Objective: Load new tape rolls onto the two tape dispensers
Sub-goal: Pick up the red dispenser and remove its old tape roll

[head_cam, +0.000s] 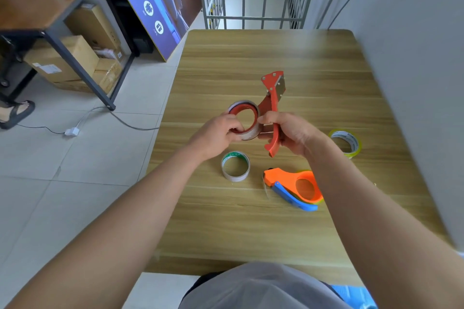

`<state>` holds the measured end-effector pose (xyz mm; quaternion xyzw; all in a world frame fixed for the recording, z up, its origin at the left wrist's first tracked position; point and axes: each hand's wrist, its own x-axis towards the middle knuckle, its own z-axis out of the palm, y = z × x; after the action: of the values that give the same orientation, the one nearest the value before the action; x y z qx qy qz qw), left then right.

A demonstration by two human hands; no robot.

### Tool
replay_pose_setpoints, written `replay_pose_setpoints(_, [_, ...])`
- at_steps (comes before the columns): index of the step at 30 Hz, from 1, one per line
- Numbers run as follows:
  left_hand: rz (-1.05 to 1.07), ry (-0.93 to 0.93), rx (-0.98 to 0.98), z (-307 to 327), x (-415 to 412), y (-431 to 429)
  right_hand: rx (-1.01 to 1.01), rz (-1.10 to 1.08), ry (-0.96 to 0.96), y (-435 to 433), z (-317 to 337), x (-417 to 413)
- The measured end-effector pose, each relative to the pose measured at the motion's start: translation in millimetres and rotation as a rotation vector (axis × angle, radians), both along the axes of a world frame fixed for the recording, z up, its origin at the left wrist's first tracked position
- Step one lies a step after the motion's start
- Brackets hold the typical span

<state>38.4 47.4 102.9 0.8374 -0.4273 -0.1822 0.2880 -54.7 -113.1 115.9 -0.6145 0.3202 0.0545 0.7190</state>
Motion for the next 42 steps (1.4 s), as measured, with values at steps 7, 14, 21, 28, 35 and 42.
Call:
replay_pose_setpoints(7, [0.117,-0.093,-0.077,6.6,-12.0,-5.8,0.185,-0.024,-0.122,12.1,-5.8,-12.6])
replay_pose_setpoints(14, [0.155,-0.080,-0.071,2.7,-21.0,-10.7,0.184,-0.111,-0.122,17.9,-9.9,-18.1])
replay_pose_setpoints(21, [0.425,0.084,-0.293,-3.8,-12.9,-9.6,-0.167,-0.158,0.125,17.5,-7.9,-12.5])
replay_pose_setpoints(28, [0.561,0.228,-0.308,-7.9,17.2,18.3,-0.148,-0.217,0.180,21.6,-23.5,-20.9])
replay_pose_setpoints(35, [0.464,0.192,0.058,-68.3,-9.7,65.2,-0.139,-0.236,0.123,27.0,-23.0,-11.0])
replay_pose_setpoints(42, [0.304,0.110,0.352,-111.6,-37.5,94.4,-0.077,-0.218,0.111,35.3,-25.3,-12.0])
